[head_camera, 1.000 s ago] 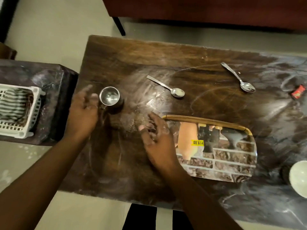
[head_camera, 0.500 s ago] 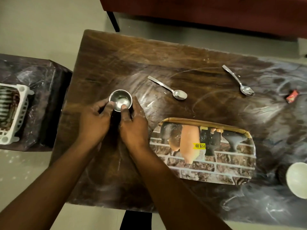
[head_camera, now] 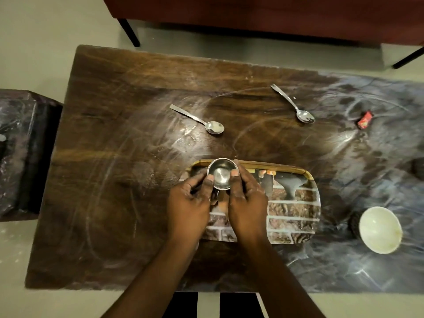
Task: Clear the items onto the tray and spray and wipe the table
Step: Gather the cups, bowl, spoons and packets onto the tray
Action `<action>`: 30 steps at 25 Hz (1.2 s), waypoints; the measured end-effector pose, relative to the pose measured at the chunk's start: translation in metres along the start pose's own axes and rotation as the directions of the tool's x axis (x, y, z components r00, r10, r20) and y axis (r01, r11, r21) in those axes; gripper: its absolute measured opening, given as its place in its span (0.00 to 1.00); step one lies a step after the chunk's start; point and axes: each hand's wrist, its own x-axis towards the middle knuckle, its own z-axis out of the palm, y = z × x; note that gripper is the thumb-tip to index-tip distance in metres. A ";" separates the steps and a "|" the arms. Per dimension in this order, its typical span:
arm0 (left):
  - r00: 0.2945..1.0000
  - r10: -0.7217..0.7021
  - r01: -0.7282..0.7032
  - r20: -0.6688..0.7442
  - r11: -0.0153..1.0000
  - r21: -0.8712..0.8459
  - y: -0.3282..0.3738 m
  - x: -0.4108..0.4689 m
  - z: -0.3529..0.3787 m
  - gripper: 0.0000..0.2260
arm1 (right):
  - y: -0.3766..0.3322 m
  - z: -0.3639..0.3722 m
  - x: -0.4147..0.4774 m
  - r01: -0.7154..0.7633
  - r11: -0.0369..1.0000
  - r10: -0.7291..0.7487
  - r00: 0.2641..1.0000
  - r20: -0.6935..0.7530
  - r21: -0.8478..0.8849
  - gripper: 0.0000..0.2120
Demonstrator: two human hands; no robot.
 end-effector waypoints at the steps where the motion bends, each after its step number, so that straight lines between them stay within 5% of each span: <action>1: 1.000 -0.001 0.002 -0.021 1.000 0.028 -0.003 -0.001 0.002 0.12 | 0.003 0.000 0.001 -0.009 1.000 0.009 1.000 0.011 -0.008 0.18; 19: 0.989 -0.028 0.051 -0.146 0.987 0.151 -0.010 0.006 0.000 0.10 | 0.020 0.011 0.013 -0.019 0.999 0.016 0.998 0.057 0.040 0.18; 23: 0.959 0.163 -0.087 -0.234 0.949 0.303 0.016 -0.002 0.003 0.11 | 0.019 -0.002 0.015 -0.039 0.993 0.035 0.999 0.039 0.115 0.18; 26: 0.928 0.346 -0.275 -0.136 0.884 0.378 0.041 -0.007 0.026 0.15 | 0.019 -0.039 0.024 0.002 0.988 0.006 0.999 -0.052 0.155 0.12; 30: 0.905 0.407 -0.425 0.127 0.839 0.340 0.062 -0.016 0.111 0.15 | 0.028 -0.123 0.047 0.010 0.977 0.019 0.990 -0.138 0.212 0.12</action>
